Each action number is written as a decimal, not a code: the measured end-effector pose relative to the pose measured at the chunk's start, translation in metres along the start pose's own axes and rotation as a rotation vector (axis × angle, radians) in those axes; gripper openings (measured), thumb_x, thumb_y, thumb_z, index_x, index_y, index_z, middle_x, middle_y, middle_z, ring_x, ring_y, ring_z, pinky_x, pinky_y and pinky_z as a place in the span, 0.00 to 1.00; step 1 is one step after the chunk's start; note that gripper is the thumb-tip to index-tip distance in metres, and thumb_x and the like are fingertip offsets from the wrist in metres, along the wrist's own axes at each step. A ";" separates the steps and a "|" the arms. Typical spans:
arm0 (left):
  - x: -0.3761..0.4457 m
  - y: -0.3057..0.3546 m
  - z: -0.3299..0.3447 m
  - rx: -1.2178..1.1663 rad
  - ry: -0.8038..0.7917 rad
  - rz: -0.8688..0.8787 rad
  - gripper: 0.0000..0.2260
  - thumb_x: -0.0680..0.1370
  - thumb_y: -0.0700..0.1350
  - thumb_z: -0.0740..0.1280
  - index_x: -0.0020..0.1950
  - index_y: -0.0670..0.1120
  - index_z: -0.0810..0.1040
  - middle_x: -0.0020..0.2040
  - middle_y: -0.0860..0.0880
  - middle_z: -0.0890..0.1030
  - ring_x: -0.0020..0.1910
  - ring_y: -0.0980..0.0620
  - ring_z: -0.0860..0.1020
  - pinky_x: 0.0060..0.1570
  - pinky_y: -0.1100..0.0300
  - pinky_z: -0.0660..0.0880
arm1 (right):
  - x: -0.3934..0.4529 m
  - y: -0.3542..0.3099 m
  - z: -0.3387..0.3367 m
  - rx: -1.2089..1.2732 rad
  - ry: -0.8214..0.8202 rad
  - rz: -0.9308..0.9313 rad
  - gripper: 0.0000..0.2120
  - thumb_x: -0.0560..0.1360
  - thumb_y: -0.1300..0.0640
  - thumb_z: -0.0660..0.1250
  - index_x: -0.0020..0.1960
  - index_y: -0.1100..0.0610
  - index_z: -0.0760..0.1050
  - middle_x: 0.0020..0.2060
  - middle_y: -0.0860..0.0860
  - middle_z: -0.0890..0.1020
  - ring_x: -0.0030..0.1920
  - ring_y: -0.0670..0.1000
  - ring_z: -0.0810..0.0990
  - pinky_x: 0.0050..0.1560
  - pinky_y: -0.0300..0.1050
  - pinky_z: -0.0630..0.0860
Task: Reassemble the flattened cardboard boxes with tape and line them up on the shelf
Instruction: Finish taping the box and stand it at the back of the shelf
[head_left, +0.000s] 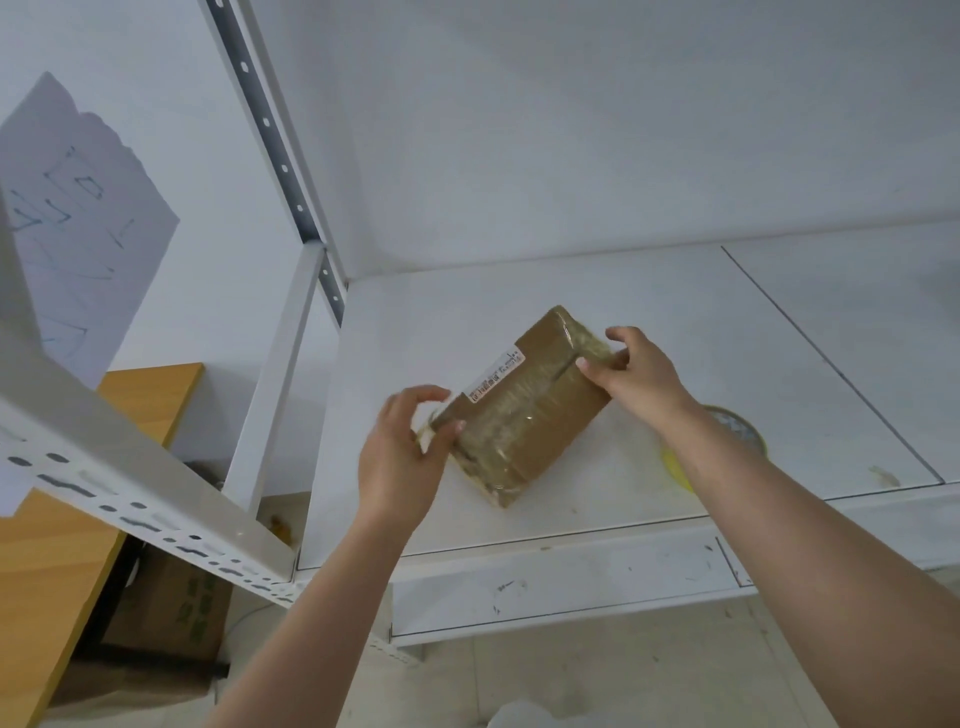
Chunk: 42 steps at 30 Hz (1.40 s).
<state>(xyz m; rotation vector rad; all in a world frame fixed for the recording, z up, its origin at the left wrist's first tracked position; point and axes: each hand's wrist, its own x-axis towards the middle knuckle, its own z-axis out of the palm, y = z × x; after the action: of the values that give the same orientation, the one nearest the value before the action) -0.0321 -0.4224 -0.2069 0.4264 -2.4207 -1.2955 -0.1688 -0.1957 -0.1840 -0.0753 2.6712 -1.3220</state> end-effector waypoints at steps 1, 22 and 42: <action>0.005 -0.001 -0.001 0.080 0.046 -0.041 0.14 0.75 0.54 0.72 0.58 0.60 0.74 0.57 0.62 0.73 0.40 0.58 0.73 0.38 0.64 0.69 | -0.004 0.000 0.001 -0.008 0.019 -0.006 0.34 0.75 0.47 0.71 0.75 0.52 0.60 0.53 0.51 0.77 0.56 0.53 0.77 0.55 0.42 0.67; 0.000 0.018 0.044 -0.201 -0.180 -0.266 0.29 0.78 0.57 0.67 0.76 0.56 0.60 0.55 0.58 0.79 0.59 0.52 0.76 0.50 0.58 0.69 | -0.045 -0.017 0.025 0.050 0.178 -0.210 0.22 0.70 0.49 0.76 0.58 0.57 0.73 0.51 0.50 0.80 0.54 0.53 0.79 0.54 0.43 0.74; 0.021 0.029 0.061 -0.248 -0.262 -0.301 0.16 0.82 0.52 0.62 0.47 0.40 0.78 0.25 0.58 0.70 0.25 0.58 0.69 0.31 0.60 0.65 | -0.060 0.021 0.038 0.480 0.037 0.291 0.32 0.66 0.35 0.74 0.57 0.53 0.64 0.54 0.52 0.77 0.51 0.50 0.79 0.42 0.42 0.73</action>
<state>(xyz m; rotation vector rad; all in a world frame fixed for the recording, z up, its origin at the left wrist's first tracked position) -0.0812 -0.3713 -0.2106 0.6008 -2.4212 -1.8610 -0.1031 -0.2064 -0.2159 0.3807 2.2034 -1.8161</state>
